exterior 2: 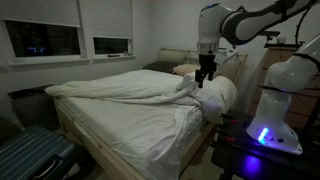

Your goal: Spread the corner of the bed well

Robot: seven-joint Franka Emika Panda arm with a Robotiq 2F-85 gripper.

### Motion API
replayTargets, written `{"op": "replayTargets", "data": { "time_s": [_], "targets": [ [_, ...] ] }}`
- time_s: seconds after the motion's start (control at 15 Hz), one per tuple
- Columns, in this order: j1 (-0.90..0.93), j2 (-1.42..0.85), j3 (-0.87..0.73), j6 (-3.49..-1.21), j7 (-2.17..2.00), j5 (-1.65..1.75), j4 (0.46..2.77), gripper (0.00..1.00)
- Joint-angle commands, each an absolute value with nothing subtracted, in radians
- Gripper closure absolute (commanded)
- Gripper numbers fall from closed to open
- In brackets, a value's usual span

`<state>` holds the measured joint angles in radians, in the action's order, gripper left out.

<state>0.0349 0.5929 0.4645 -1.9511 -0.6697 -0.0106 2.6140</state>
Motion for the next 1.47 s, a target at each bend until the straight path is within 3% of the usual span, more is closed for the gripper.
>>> {"op": "replayTargets", "data": {
  "time_s": [0.0, 0.53, 1.4],
  "targets": [
    [0.073, 0.582, 0.429, -1.950, -0.689, 0.012, 2.613, 0.00],
    [0.028, 0.581, 0.368, -1.955, -0.739, 0.089, 2.633, 0.00],
    [-0.211, 0.574, 0.095, -2.122, -0.731, 0.379, 2.765, 0.00]
  ]
}}
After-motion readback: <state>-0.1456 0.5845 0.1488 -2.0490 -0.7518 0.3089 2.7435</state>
